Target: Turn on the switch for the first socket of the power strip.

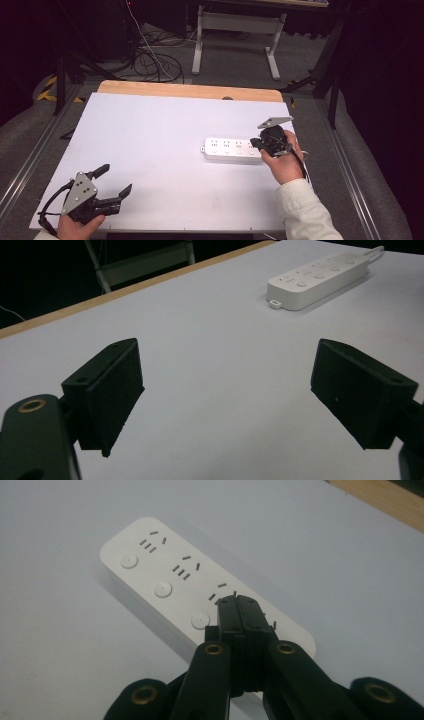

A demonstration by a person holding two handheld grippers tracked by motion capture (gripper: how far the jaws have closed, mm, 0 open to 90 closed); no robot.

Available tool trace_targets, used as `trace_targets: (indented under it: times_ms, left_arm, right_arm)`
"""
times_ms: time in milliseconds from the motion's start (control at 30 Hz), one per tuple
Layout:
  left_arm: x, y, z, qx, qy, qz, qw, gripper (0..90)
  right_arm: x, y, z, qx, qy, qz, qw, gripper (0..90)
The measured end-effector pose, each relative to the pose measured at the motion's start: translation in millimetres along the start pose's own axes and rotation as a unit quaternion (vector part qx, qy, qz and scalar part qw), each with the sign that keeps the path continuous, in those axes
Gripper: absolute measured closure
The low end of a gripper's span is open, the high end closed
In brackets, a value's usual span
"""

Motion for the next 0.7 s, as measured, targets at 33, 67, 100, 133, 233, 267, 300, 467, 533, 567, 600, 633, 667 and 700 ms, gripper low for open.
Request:
trace_targets:
  times_ms: [33,67,100,133,233,267,300,467,533,567,600,633,667,700]
  left_arm:
    - [0.2,0.1,-0.1,0.0,0.0,0.002,1.0,14.1]
    - [0.4,0.2,-0.1,-0.001,0.001,0.003,1.0,14.0]
    - [0.3,0.2,-0.1,-0.001,0.001,0.003,1.0,14.1]
    - [0.3,0.1,0.0,0.0,0.001,0.003,1.0,14.0]
    - [0.0,-0.2,0.1,0.001,-0.001,0.0,1.0,14.1]
    - [0.0,-0.3,0.0,0.001,0.0,-0.002,1.0,14.1]
    - [0.0,-0.3,0.1,0.001,0.0,-0.002,1.0,14.0]
    - [0.4,0.0,-0.1,0.0,0.0,-0.002,1.0,14.0]
    - [0.8,-0.1,-0.1,0.001,0.001,0.0,1.0,14.0]
    - [0.7,-0.1,-0.3,0.001,0.0,-0.001,1.0,14.0]
    - [1.2,0.0,-0.5,0.0,0.002,0.001,1.0,14.0]
    - [1.1,0.1,-0.7,0.0,0.002,0.001,1.0,14.0]
    - [0.9,0.2,-0.9,-0.001,0.001,0.0,1.0,13.9]
    - [0.6,0.3,-1.2,-0.001,0.001,-0.003,1.0,13.9]
  right_arm:
    - [0.6,1.2,-2.7,-0.004,0.0,-0.001,1.0,90.0]
    - [0.7,1.5,-3.9,-0.006,0.001,-0.002,1.0,90.0]
    - [1.2,1.7,-4.6,-0.008,0.003,-0.001,1.0,90.0]
    - [1.6,1.7,-4.9,-0.009,0.001,-0.001,1.0,90.0]
    - [3.3,2.1,-7.1,-0.013,0.0,-0.004,0.9999,90.0]
    - [4.4,2.5,-8.2,-0.016,0.003,-0.003,0.9999,90.0]
    - [4.9,2.9,-9.6,-0.017,0.004,-0.006,0.9998,90.0]
    - [9.2,4.1,-18.2,-0.038,0.017,-0.01,0.9991,76.8]
    - [11.6,4.3,-23.8,-0.054,0.023,-0.011,0.9982,67.5]
    - [13.2,4.7,-27.0,-0.066,0.023,-0.015,0.9974,62.8]
    - [15.0,5.0,-30.5,-0.075,0.023,-0.019,0.9967,59.0]
    - [17.1,5.1,-33.8,-0.082,0.023,-0.023,0.9961,55.1]
    - [19.5,5.3,-37.3,-0.088,0.023,-0.026,0.9956,51.5]
    - [22.0,5.4,-40.7,-0.094,0.023,-0.03,0.9948,48.5]
Point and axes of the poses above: each handheld gripper's, and its own axes: z roughly forward along the jaws, y roughly out of its top, x roughly to its left, the point moved 3 cm from there along z, roughly forward along the jaws, and after that the axes turned 10 degrees about y, right-handed, at the moved point
